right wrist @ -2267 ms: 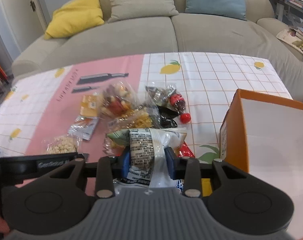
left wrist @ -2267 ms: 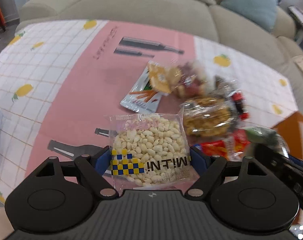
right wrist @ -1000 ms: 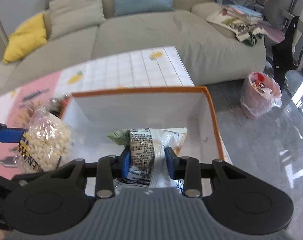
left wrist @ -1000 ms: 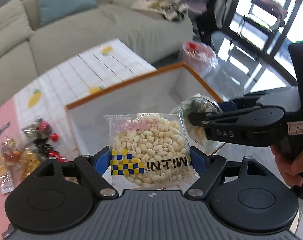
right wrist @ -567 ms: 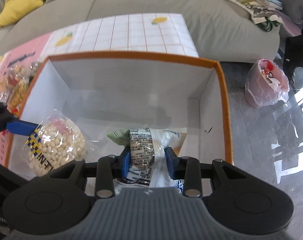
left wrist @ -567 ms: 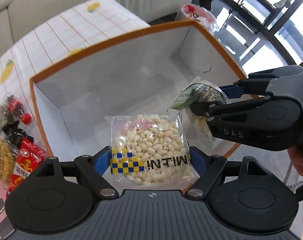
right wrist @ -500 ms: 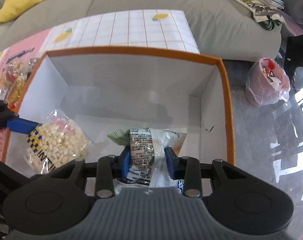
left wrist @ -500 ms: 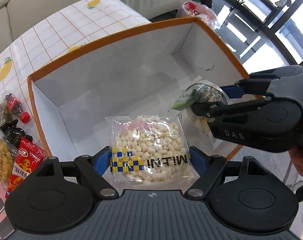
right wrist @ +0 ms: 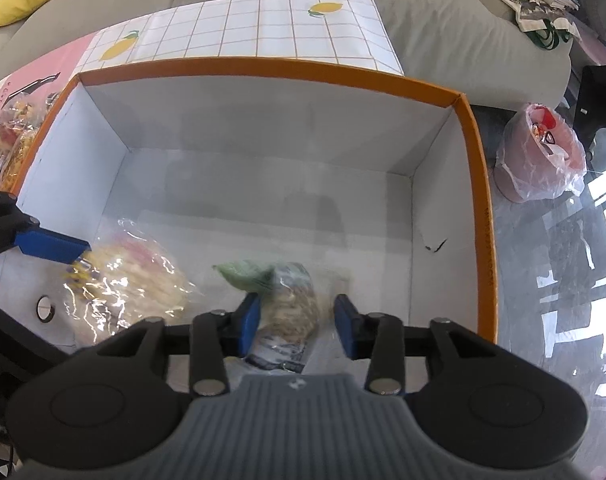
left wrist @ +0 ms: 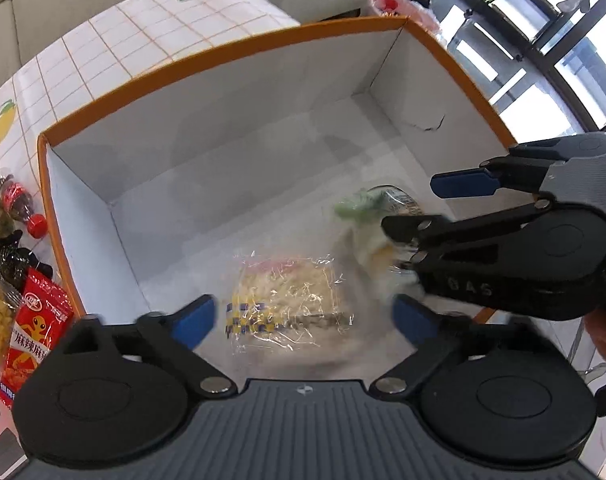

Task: Organize snacks
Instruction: 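Carry both packets into the orange box and open both tools to release, then move both tools back over the snack pile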

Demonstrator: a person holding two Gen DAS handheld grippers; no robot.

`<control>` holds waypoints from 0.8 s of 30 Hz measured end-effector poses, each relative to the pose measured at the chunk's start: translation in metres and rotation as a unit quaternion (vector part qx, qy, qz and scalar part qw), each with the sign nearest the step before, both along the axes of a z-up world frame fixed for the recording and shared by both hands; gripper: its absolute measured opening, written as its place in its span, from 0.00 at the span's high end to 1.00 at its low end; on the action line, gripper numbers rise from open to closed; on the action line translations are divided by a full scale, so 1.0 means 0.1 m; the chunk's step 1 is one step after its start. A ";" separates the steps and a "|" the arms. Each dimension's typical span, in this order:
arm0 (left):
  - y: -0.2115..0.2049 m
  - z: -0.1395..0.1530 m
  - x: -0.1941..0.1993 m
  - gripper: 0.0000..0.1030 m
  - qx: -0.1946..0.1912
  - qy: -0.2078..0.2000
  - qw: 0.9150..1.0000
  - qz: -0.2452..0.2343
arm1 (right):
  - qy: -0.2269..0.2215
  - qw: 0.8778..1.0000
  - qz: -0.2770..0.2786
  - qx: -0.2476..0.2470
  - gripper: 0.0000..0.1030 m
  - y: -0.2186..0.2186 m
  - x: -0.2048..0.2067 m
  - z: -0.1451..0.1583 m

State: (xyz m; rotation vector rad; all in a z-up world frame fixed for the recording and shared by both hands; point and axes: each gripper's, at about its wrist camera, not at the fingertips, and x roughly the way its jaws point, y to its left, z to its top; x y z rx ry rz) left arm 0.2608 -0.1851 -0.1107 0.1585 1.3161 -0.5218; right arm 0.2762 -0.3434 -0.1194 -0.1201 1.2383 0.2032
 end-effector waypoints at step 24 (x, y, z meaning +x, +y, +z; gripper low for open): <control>0.52 0.93 -0.51 0.00 -0.032 -0.109 0.992 0.047 | -0.119 0.988 -0.077 0.059 0.28 -0.02 -0.41 0.89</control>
